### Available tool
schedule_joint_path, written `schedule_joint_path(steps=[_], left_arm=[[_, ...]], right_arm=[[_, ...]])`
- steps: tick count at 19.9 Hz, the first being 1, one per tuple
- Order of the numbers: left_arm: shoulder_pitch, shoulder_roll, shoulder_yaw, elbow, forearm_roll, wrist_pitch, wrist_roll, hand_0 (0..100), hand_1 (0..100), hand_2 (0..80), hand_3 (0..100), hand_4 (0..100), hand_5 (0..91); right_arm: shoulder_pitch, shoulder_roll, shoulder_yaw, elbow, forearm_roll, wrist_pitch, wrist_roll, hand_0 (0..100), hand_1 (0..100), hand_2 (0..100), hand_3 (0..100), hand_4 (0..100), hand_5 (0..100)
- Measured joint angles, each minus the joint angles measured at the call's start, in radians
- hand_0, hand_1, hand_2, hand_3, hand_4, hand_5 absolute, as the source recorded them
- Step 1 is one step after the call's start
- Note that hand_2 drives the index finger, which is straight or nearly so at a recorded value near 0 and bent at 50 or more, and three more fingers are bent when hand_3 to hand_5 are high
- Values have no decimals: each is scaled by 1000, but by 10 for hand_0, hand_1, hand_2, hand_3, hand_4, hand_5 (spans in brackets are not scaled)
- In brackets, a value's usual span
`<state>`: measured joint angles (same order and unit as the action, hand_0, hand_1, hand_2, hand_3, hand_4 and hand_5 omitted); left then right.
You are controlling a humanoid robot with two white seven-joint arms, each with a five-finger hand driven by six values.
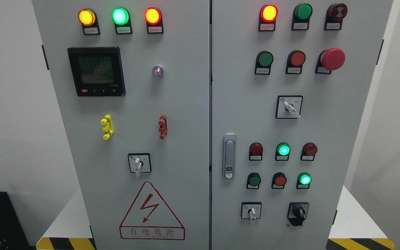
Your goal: Turn on light switch 1
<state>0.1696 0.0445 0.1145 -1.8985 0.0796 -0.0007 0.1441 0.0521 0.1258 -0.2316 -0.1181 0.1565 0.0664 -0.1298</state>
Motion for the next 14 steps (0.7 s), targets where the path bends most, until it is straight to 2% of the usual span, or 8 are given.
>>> schedule_joint_path(steps=[4,9,14], left_arm=[[-59,-7,-29,-40,-8,83,39,0,672,442,922,920,857],[-130,-21,-62,-76,-16,197,118,0,680,446,927,919,859],[-210,-40,-101,-99,-22,304,145,0,680,447,930,916,859]], right_arm=[[0,0,0,0,0,0,0,308,0,0,0,0,0],[0,0,0,0,0,0,0,308,0,0,0,0,0],[0,0,0,0,0,0,0,307,0,0,0,0,0]])
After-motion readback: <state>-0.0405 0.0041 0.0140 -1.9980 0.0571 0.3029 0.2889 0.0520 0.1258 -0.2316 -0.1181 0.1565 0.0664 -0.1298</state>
